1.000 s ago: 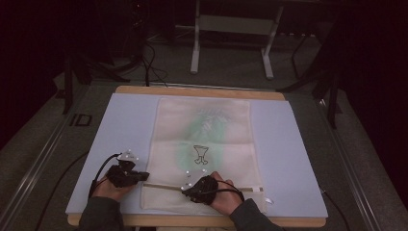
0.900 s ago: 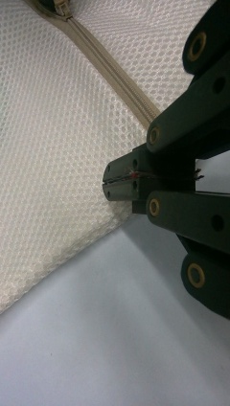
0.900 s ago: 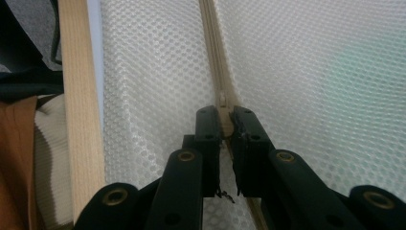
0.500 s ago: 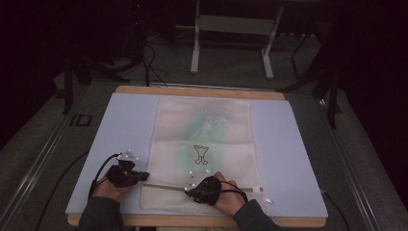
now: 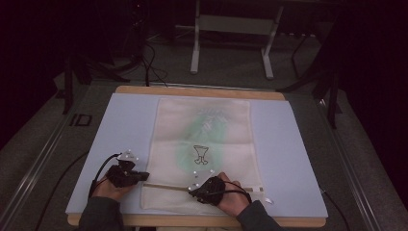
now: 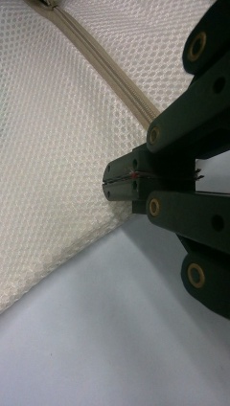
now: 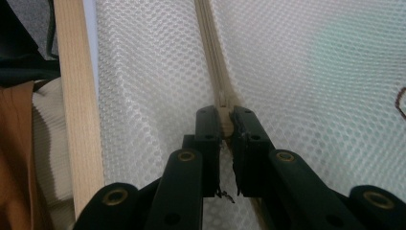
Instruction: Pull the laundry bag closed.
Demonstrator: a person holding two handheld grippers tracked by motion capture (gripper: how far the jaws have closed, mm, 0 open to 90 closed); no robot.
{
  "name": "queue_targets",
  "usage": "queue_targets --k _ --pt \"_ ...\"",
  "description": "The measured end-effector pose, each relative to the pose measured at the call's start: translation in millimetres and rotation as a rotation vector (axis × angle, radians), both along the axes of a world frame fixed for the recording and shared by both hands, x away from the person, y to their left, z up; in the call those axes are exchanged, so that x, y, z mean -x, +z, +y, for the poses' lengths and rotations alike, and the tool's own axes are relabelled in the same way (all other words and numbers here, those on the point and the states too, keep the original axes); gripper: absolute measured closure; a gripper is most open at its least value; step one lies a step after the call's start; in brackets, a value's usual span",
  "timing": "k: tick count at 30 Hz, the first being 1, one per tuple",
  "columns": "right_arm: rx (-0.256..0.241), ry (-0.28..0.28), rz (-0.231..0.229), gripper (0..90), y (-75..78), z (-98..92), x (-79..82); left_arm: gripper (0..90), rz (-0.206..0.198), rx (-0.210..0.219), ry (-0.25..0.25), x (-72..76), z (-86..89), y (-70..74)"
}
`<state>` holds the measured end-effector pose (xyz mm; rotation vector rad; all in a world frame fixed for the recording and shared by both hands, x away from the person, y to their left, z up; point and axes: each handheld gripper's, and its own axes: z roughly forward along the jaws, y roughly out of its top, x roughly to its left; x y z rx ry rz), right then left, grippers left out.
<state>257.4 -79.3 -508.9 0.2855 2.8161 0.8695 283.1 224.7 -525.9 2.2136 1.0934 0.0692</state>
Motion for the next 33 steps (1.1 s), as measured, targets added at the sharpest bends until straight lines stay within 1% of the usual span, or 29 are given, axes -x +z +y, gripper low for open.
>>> queue_targets --k 4,5,7,20,29,33 --pt "-0.001 -0.003 0.001 82.3 0.7 -3.5 0.1 89.8 0.001 0.002 0.000 -0.1 0.3 -0.1" --pt "-0.004 0.000 -0.005 82.3 0.6 -4.3 -0.1 89.8 0.001 0.004 0.001 -0.2 0.4 -0.2" --pt "-0.003 -0.005 0.000 82.3 1.3 -5.6 0.4 89.8 0.001 0.004 0.000 -0.2 0.4 -0.2" --pt "0.004 -0.023 -0.006 82.3 3.0 -18.2 2.3 89.8 0.003 0.005 0.002 -0.3 0.5 -0.2" --pt "0.008 -0.036 -0.005 82.3 1.0 -25.4 3.9 89.8 0.005 0.009 0.005 -0.2 0.7 -0.3" --pt "0.009 -0.041 -0.006 82.3 1.2 -27.3 5.5 89.8 0.003 0.002 0.001 -0.2 0.3 0.0"
